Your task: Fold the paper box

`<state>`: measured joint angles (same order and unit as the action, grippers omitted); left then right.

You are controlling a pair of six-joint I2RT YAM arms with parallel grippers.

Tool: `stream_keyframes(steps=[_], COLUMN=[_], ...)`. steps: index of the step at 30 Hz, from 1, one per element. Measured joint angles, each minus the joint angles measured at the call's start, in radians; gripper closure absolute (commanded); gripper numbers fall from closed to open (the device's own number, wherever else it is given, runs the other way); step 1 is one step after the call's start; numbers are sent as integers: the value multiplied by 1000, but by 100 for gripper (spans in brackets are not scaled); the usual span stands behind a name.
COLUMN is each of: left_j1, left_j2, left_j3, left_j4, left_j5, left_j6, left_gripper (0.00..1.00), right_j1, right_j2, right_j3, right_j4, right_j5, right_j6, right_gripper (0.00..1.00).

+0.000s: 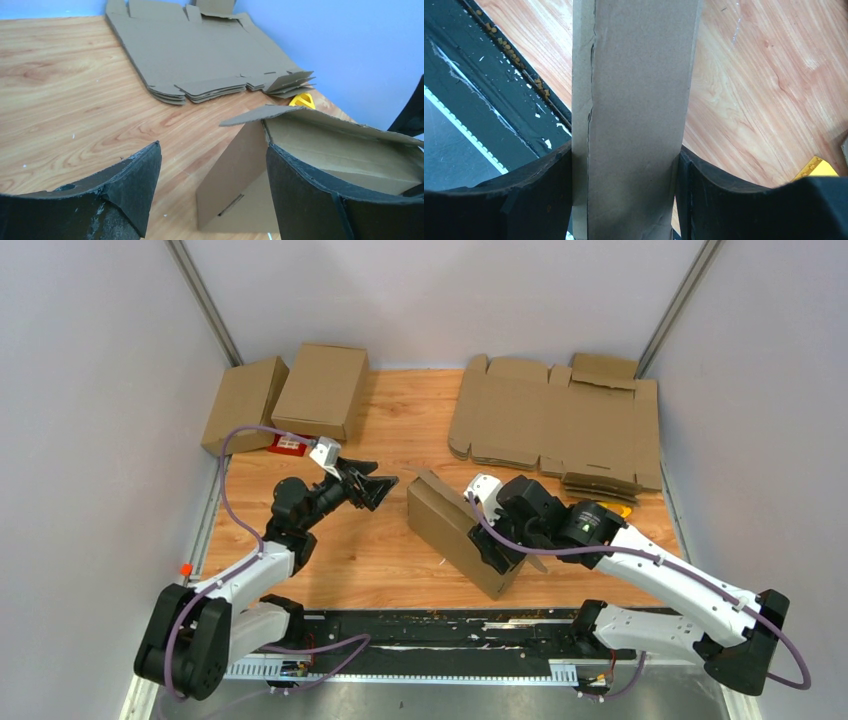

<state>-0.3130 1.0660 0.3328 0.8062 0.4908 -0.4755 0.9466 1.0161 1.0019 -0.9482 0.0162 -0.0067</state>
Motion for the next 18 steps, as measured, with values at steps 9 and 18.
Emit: stream_keyframes(steps=[9, 18], left_j1=[0, -2], left_j2=[44, 67], left_j3=[9, 20], left_j4=[37, 82], left_j5=[86, 145], left_j6=[27, 17], left_gripper=[27, 43], right_j1=[1, 7], right_j2=[0, 24], right_j3=[0, 9], right_j4=[4, 6], right_j5=[-75, -87], right_j6=[-5, -6], right_gripper=[39, 39])
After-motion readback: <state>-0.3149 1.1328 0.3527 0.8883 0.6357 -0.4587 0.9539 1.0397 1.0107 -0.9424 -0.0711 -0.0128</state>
